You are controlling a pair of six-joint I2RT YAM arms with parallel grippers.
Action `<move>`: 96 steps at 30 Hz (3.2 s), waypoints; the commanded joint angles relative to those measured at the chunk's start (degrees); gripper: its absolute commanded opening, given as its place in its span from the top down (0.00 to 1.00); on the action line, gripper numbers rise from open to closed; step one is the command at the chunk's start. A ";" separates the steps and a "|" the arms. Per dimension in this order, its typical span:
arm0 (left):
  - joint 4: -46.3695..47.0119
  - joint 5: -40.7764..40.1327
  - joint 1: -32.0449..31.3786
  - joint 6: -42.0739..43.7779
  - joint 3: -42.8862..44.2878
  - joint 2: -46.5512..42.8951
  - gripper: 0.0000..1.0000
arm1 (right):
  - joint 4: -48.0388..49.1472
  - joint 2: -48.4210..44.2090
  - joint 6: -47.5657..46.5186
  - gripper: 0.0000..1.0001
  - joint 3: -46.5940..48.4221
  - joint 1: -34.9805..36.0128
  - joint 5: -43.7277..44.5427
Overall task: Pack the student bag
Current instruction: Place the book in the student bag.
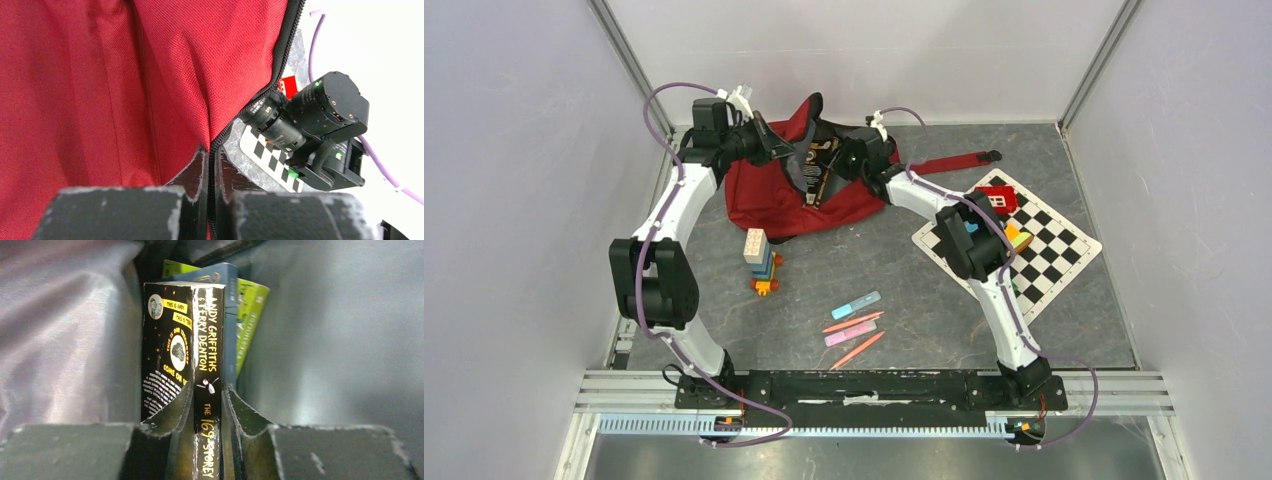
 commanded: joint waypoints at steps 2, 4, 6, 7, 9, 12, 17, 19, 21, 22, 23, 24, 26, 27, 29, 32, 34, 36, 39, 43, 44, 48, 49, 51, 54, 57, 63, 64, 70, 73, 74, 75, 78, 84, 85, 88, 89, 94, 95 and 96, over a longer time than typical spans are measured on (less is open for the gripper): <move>2.25 2.67 0.26 0.69 -1.48 -3.23 0.98 | 15.16 6.63 0.65 0.93 4.23 1.81 -7.36; 2.25 2.90 0.27 0.80 -2.07 -3.30 0.98 | 15.94 8.78 1.04 0.89 7.10 2.25 -9.00; 2.63 3.21 0.21 0.60 -2.60 -3.16 0.98 | 16.03 9.70 0.64 0.85 7.98 2.66 -9.58; 2.84 3.37 0.25 0.46 -2.82 -3.20 0.98 | 16.21 9.70 0.66 0.83 7.71 2.64 -9.73; 3.19 3.37 0.26 0.28 -3.09 -3.19 0.98 | 16.33 9.34 -0.01 0.79 7.09 2.59 -10.32; 3.39 2.87 0.28 0.33 -3.17 -3.27 0.98 | 15.58 7.25 -3.14 0.69 5.22 2.39 -9.47; 3.57 2.38 0.32 0.28 -2.70 -3.05 0.98 | 12.72 3.13 -7.91 0.52 1.25 1.73 -6.30; 3.57 2.35 0.33 0.32 -2.51 -2.95 0.98 | 11.83 1.80 -8.76 0.48 -0.35 1.36 -5.46; 3.46 2.28 0.36 0.39 -2.39 -2.96 0.98 | 10.71 0.95 -9.88 0.45 -0.97 1.15 -5.03; 3.42 2.28 0.28 0.37 -2.41 -2.90 0.98 | 10.07 0.49 -10.71 0.44 -1.03 1.15 -4.64; 3.44 2.31 0.35 0.38 -2.42 -2.89 0.98 | 9.42 0.00 -11.42 0.43 -1.12 1.15 -4.13; 3.32 2.29 0.34 0.46 -2.41 -2.94 0.98 | 9.50 -0.42 -11.91 0.42 -1.44 1.16 -4.00; 3.21 2.28 0.33 0.48 -2.37 -2.96 0.98 | 9.40 -0.92 -12.35 0.41 -1.69 1.07 -4.49; 3.20 2.37 0.35 0.48 -2.35 -2.96 0.98 | 8.90 -1.05 -12.35 0.40 -1.68 1.07 -4.61; 3.13 2.37 0.31 0.49 -2.40 -2.96 0.98 | 7.79 -1.31 -12.24 0.40 -1.86 1.00 -4.76; 3.00 2.46 0.30 0.51 -2.41 -2.93 0.98 | 6.76 -1.54 -11.92 0.44 -2.13 1.00 -5.31; 2.96 2.46 0.34 0.45 -2.50 -3.03 0.98 | 6.68 -1.64 -11.18 0.50 -2.62 1.05 -5.76; 2.96 2.46 0.31 0.50 -2.50 -3.05 0.98 | 6.86 -1.42 -10.39 0.54 -2.77 1.06 -6.37; 2.99 2.50 0.33 0.39 -2.50 -2.93 0.98 | 7.00 -0.61 -9.51 0.56 -2.39 1.06 -7.29; 3.04 2.71 0.37 0.32 -2.50 -2.96 0.98 | 10.12 0.53 -7.45 0.60 -1.92 1.09 -9.16; 3.04 2.72 0.37 0.26 -2.48 -2.90 0.98 | 11.49 1.04 -6.81 0.61 -1.62 1.23 -9.78; 3.52 2.90 0.35 -0.21 -2.75 -2.72 0.98 | 14.63 4.16 -5.10 0.71 2.49 2.26 -12.09; 3.76 2.99 0.36 -0.33 -2.84 -2.69 0.98 | 15.19 5.24 -4.49 0.73 3.96 2.60 -12.54; 4.22 3.07 0.30 -0.70 -3.29 -2.68 0.98 | 16.54 7.00 -2.81 0.75 5.72 3.21 -13.38; 4.84 3.07 0.34 -0.99 -4.14 -2.63 0.98 | 18.88 8.31 -0.31 0.75 6.00 3.97 -14.12; 5.28 2.90 0.34 -1.06 -5.10 -2.73 0.98 | 18.08 8.94 -0.45 0.75 6.30 4.49 -14.09; 6.30 3.13 0.31 -1.87 -5.99 -2.89 0.98 | 16.12 9.32 -1.57 0.73 6.13 5.02 -14.21; 6.38 3.03 0.30 -1.76 -6.02 -2.97 0.98 | 16.11 9.21 -1.73 0.72 6.05 5.03 -14.22; 5.99 2.74 0.31 -1.26 -5.86 -3.24 0.98 | 13.93 6.33 -6.71 0.64 5.44 4.93 -11.30; 5.41 2.64 0.34 -0.80 -5.54 -3.30 0.98 | 13.48 3.43 -10.77 0.52 3.24 4.85 -8.85; 5.13 2.49 0.28 -0.50 -5.41 -3.32 0.98 | 13.15 2.27 -12.29 0.49 2.55 4.85 -7.97; 4.79 2.22 0.29 -0.22 -5.24 -3.48 0.98 | 13.18 1.18 -13.53 0.45 1.60 4.78 -6.98; 4.11 1.61 0.40 0.52 -4.74 -3.64 0.98 | 12.97 -2.27 -17.05 0.38 -0.81 4.35 -4.88; 3.58 1.11 0.42 1.10 -4.86 -3.81 0.98 | 11.96 -9.75 -23.18 0.32 -6.73 2.69 -1.25; 3.24 0.96 0.44 1.57 -4.88 -3.78 0.98 | 11.69 -11.08 -24.20 0.31 -8.22 2.23 -0.25; 1.99 -0.37 0.15 3.99 -4.94 -3.87 0.98 | 10.68 -15.53 -27.34 0.29 -12.33 0.77 1.27; 0.98 -1.30 -0.22 5.34 -4.82 -3.74 0.98 | 10.11 -17.25 -28.30 0.29 -14.10 0.29 2.20; -3.76 -5.65 -4.75 11.05 -3.03 -1.48 0.82 | 9.14 -26.33 -31.87 0.27 -24.38 -2.72 6.96; -4.87 -6.19 -6.12 11.86 -2.40 -1.02 0.76 | 8.92 -28.20 -33.05 0.27 -26.26 -3.27 7.78; -5.81 -6.37 -7.44 12.64 -1.72 -0.47 0.69 | 8.60 -30.21 -34.61 0.26 -27.89 -3.68 8.56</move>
